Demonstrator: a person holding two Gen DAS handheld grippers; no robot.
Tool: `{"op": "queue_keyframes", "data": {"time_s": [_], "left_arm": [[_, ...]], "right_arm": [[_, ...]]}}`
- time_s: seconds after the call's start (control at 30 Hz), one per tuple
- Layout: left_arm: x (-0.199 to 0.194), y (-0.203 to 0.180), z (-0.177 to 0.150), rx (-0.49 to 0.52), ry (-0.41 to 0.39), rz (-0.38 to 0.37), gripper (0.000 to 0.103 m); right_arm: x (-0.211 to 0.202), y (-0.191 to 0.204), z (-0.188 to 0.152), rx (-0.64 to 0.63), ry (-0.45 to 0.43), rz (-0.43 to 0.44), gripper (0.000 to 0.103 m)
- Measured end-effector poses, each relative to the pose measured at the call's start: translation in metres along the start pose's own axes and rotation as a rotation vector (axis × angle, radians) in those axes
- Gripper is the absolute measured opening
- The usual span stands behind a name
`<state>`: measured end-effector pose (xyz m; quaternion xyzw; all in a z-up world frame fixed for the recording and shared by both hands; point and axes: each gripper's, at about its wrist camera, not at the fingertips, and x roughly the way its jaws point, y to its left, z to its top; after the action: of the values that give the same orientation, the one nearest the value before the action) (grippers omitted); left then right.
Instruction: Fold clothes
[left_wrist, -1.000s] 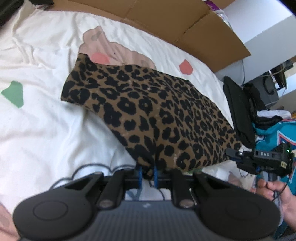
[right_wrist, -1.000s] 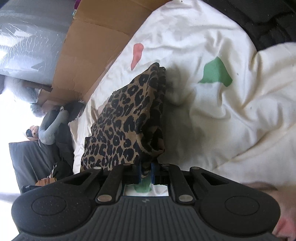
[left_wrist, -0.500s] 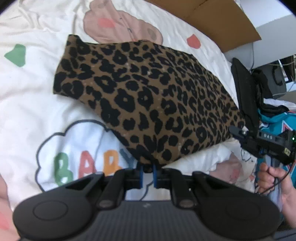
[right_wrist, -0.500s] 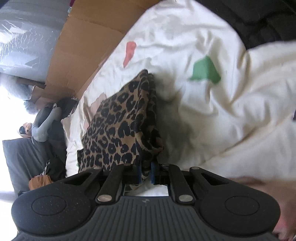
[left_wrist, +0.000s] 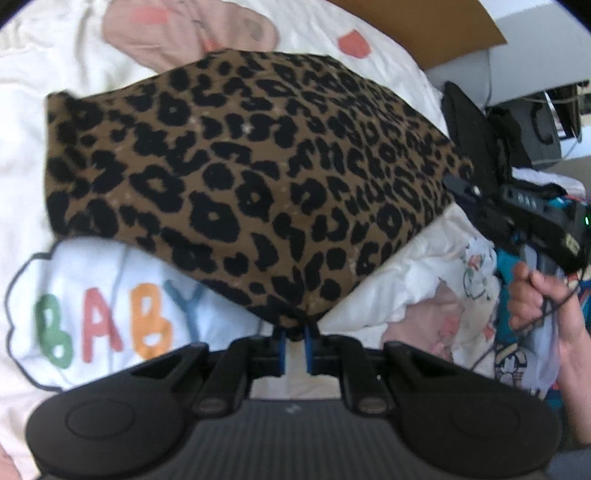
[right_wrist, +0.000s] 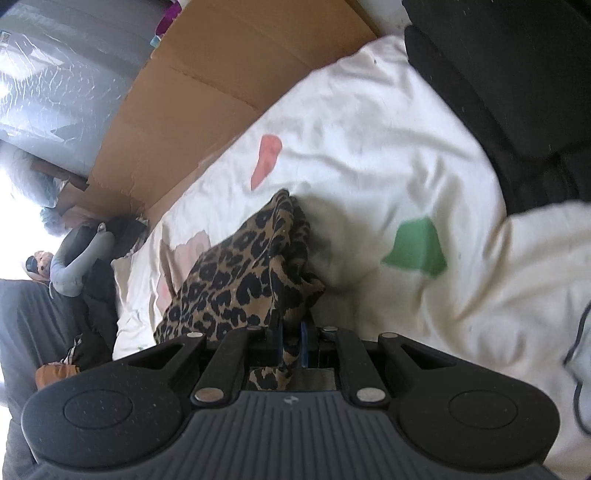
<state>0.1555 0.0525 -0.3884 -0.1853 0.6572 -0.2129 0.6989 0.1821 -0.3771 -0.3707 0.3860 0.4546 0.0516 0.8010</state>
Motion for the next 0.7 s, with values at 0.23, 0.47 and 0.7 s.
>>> {"op": "queue_keyframes", "data": {"time_s": [0.23,0.47,0.7], "left_arm": [[0.016,-0.018,-0.005,0.047,0.025,-0.032,0.008],[0.043,-0.033,-0.009,0.03,0.066,-0.068,0.0],[0.035,-0.042,-0.01,0.101,0.096,-0.078,0.0]], "right_arm": [[0.002,0.005,0.021,-0.046,-0.042,-0.029,0.007],[0.006,0.015,0.04,-0.098,-0.087,-0.044,0.007],[0.008,0.015,0.043,-0.146,-0.099,-0.08,0.014]]}}
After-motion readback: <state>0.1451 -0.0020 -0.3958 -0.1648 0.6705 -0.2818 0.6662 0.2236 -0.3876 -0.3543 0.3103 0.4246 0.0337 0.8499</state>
